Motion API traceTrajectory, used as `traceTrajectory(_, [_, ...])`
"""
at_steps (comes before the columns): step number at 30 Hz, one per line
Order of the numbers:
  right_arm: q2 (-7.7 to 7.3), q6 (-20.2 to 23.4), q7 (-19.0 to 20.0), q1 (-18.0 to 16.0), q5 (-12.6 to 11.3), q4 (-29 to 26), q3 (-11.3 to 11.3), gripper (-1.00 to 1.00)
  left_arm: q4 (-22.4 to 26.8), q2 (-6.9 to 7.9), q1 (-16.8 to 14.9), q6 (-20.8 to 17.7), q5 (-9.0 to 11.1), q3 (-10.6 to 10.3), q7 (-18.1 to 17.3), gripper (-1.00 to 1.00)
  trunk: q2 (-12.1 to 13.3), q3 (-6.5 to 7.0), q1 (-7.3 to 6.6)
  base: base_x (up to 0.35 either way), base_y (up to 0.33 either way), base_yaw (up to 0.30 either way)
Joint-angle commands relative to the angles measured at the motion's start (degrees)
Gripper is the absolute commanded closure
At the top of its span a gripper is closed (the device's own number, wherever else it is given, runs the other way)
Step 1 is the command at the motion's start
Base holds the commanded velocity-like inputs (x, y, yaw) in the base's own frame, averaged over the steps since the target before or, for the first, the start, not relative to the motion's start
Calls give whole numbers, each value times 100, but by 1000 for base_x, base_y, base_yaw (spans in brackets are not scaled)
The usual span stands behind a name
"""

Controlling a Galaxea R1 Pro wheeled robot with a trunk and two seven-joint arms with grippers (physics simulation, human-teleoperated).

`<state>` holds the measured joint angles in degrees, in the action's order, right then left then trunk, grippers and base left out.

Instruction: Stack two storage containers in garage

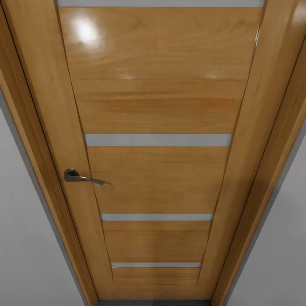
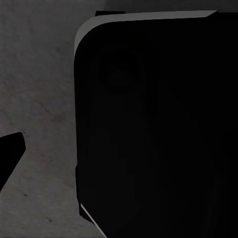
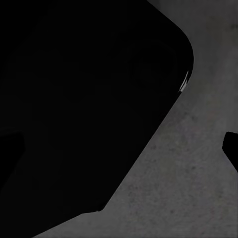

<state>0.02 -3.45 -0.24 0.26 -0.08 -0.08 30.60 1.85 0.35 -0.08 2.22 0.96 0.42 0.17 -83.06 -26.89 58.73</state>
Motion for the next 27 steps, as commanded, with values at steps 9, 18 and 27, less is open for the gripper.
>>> traceTrajectory(9, [-2,-16,-3,0,-1,-1,7,-100,-1,0,-1,16,10,2,9,-100,-2,-4,0,0,-74,0])
traceTrajectory(18, [-8,-16,-3,0,-27,-1,7,-100,-1,0,-1,16,10,2,8,-100,-2,-4,0,0,-52,0])
traceTrajectory(27, [-6,-16,-3,0,-38,-1,11,-100,-1,0,-1,16,10,2,9,-100,-2,-4,0,0,-1,0])
